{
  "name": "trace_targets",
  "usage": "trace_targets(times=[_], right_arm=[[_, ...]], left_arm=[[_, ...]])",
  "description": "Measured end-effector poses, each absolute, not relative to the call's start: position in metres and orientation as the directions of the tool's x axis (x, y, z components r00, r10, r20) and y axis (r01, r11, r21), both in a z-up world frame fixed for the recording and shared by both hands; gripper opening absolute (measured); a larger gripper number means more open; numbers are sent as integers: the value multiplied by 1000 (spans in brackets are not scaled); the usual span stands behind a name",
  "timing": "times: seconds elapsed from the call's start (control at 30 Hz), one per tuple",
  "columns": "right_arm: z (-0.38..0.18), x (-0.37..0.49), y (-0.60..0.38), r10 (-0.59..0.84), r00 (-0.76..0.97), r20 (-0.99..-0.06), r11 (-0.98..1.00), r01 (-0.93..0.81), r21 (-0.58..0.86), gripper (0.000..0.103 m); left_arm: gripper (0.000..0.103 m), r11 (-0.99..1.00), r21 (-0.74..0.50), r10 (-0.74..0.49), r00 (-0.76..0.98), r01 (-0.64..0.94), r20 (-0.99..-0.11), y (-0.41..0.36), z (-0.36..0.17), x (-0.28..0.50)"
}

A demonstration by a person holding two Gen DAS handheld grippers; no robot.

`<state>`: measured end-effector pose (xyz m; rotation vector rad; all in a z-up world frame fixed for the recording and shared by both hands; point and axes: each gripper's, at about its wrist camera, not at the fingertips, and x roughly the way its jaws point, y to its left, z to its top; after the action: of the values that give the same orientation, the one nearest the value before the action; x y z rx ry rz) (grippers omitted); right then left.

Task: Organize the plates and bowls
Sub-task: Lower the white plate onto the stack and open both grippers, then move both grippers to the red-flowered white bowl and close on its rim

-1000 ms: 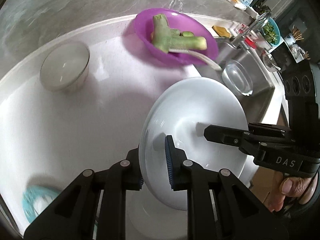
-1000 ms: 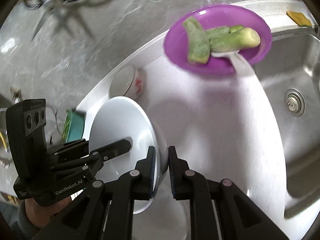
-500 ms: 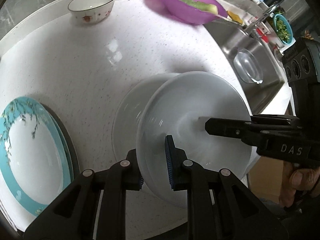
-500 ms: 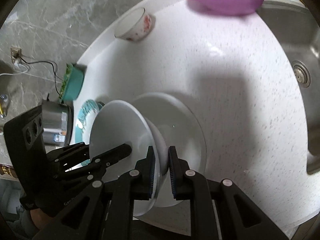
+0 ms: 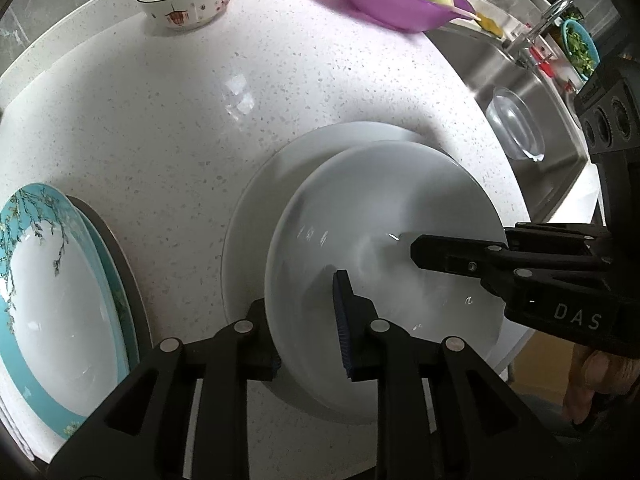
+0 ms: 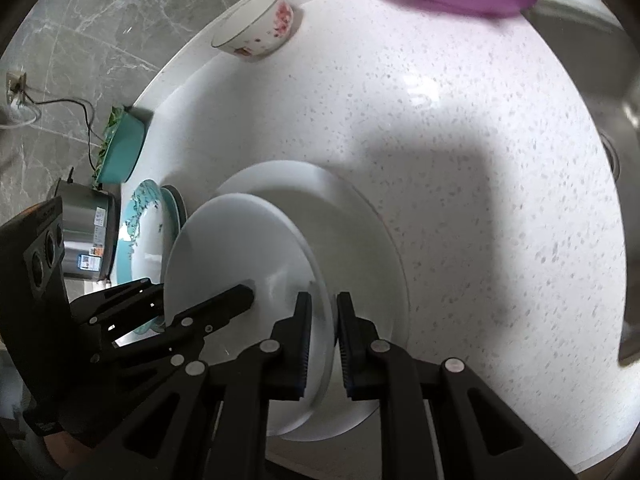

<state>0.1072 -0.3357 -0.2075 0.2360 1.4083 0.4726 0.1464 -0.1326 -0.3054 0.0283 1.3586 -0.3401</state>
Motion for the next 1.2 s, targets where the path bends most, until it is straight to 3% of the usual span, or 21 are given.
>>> trace_targets(times=[0.27,0.43,0.97,1.07,1.13,1.17,1.2], right_arm=[[-204,95,-309,277,176,-945,912,-356,202,15],[-204,93,-299,233,208,-950,907,-400,134,18],[-199,89,-308,263,213,-941,909,-380,168,18],[-189,89,-314,272,237,-933,913,-368,173,23],[-180,89,-321,293,249,-923,915,-354,195,36],[-175,90,-325,318,253,-914,911,-348,221,39],[-171,90,-327,325,262,-909,910,-347,226,49]], left_arm=[[22,953,-151,-207,198,264,-958,-139,-307,150],[25,952,-144,-205,215,269,-955,-141,-307,153],[49,923,-266,-335,242,278,-911,-133,-301,153],[60,923,-268,-342,270,277,-900,-128,-291,153],[81,920,-284,-359,287,271,-888,-123,-281,155],[85,915,-303,-377,295,267,-878,-120,-275,155],[99,922,-287,-361,309,260,-880,-118,-271,155]])
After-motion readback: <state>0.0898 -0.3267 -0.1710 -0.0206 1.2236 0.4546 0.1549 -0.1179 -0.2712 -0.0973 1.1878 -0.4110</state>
